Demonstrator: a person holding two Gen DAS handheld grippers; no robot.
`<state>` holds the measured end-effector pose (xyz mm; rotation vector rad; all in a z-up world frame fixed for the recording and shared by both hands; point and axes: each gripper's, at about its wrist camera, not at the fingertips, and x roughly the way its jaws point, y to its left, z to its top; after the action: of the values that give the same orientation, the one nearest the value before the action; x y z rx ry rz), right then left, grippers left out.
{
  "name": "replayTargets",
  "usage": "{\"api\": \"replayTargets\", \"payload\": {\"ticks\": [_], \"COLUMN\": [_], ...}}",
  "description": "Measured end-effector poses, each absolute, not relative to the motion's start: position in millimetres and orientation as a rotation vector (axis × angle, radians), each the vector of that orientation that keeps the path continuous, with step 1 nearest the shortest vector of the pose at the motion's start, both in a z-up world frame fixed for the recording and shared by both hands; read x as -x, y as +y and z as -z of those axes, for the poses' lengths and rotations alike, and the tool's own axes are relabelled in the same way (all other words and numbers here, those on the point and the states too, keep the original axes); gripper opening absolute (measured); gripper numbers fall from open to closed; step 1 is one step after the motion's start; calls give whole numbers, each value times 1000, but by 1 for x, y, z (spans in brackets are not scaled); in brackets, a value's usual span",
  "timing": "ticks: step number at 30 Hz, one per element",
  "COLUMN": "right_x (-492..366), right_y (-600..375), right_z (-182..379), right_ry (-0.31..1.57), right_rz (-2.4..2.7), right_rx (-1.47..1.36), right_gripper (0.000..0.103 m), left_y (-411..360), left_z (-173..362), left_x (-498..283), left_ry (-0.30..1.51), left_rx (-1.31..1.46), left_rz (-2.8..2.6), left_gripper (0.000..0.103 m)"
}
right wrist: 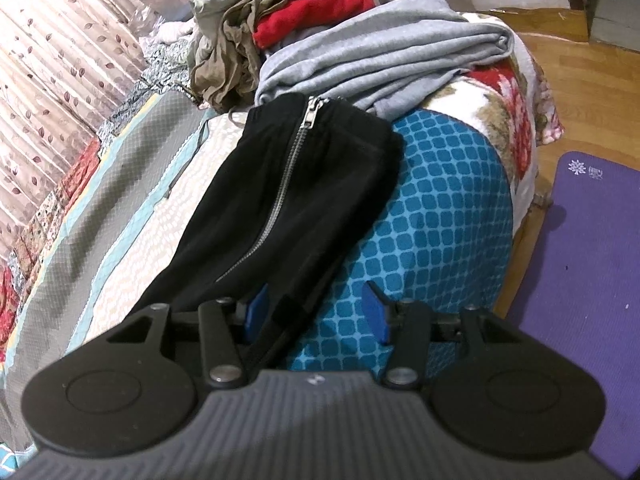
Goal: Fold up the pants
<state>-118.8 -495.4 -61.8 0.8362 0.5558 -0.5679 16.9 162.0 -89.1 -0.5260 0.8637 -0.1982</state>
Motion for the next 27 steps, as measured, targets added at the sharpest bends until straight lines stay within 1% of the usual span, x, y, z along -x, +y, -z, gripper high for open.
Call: {"api": "replayTargets", "payload": {"ticks": [9, 11, 16, 19, 22, 27], "right_x": [142, 147, 146, 139, 134, 133], "right_y": [-526, -533, -549, -557, -566, -579], "right_z": [59, 62, 74, 82, 93, 105], "right_ry": [440, 416, 384, 383, 377, 321], "right_rz": [576, 577, 536, 504, 490, 432], "right_rx": [-930, -957, -1029, -1048, -1089, -1140], "right_gripper": [54, 54, 55, 55, 55, 55], "left_y": [166, 164, 148, 135, 121, 103], "left_z": [83, 76, 48, 33, 24, 25], "left_x": [-24, -23, -14, -9, -7, -7], "left_ry": [880, 872, 824, 804, 811, 859], "left_rx": [538, 534, 495, 470, 449, 418], "left_rz": [202, 198, 228, 250, 267, 269], "left_gripper": [23, 25, 27, 30, 33, 33]}}
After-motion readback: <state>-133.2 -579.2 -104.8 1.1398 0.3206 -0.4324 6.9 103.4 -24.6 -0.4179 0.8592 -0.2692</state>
